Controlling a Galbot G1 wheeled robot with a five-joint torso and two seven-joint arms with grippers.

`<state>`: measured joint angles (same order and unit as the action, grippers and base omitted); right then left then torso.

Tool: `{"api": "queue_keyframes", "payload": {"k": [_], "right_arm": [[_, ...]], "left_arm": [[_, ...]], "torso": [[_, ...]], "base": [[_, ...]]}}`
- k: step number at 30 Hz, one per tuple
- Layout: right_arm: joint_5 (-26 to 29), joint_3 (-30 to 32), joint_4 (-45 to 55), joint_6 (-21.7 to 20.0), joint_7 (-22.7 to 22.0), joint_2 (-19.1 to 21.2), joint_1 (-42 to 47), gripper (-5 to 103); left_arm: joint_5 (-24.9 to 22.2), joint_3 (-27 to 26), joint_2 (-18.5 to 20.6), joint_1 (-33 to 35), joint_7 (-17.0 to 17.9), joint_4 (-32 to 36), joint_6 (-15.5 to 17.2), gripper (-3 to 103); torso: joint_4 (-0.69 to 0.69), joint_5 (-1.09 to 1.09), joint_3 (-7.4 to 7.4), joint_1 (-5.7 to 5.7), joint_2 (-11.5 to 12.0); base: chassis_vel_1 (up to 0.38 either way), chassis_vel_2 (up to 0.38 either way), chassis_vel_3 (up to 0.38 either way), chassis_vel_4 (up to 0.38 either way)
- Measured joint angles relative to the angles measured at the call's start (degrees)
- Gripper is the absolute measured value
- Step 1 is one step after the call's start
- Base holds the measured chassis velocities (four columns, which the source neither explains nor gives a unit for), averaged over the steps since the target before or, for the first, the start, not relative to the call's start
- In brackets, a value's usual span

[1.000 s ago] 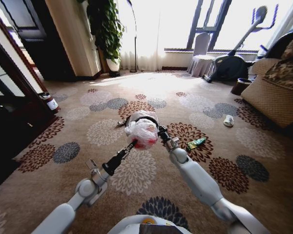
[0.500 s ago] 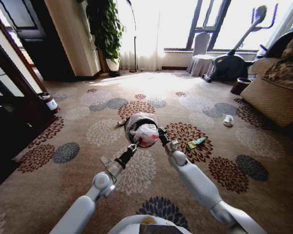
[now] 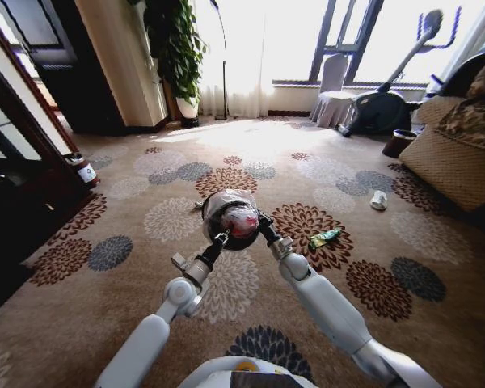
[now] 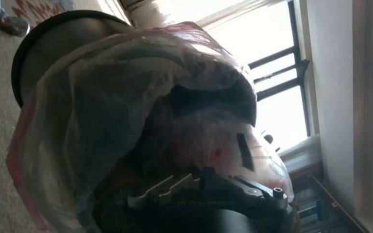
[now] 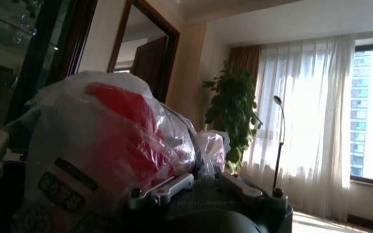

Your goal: Pick up the trash from the ground and place it into the trash bin.

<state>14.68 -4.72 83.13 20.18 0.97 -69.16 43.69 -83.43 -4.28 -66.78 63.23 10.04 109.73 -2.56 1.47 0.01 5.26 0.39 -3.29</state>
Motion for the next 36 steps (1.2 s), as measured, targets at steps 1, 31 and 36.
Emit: {"api": "queue_keyframes", "payload": {"k": [1,31,36], "right_arm": [[0.0,0.0,0.0,0.0,0.0,0.0,0.0,0],[-6.47,1.55,2.38,1.35,0.07,0.91,3.82,0],[-6.42,1.52,3.05,1.86,0.07,1.08,4.26,0]], "left_arm": [[0.0,0.0,0.0,0.0,0.0,0.0,0.0,0],[38.28,9.81,-1.25,-6.68,18.06,-7.17,-6.99,0],[38.9,10.75,-2.07,-7.97,19.43,-8.02,-5.73,0]], "torso": [[0.0,0.0,0.0,0.0,0.0],[0.0,-0.01,0.0,0.0,0.0],[0.01,0.0,0.0,0.0,0.0]], "base": [[0.0,0.0,0.0,0.0],[0.0,0.0,0.0,0.0],[0.0,0.0,0.0,0.0]]}}
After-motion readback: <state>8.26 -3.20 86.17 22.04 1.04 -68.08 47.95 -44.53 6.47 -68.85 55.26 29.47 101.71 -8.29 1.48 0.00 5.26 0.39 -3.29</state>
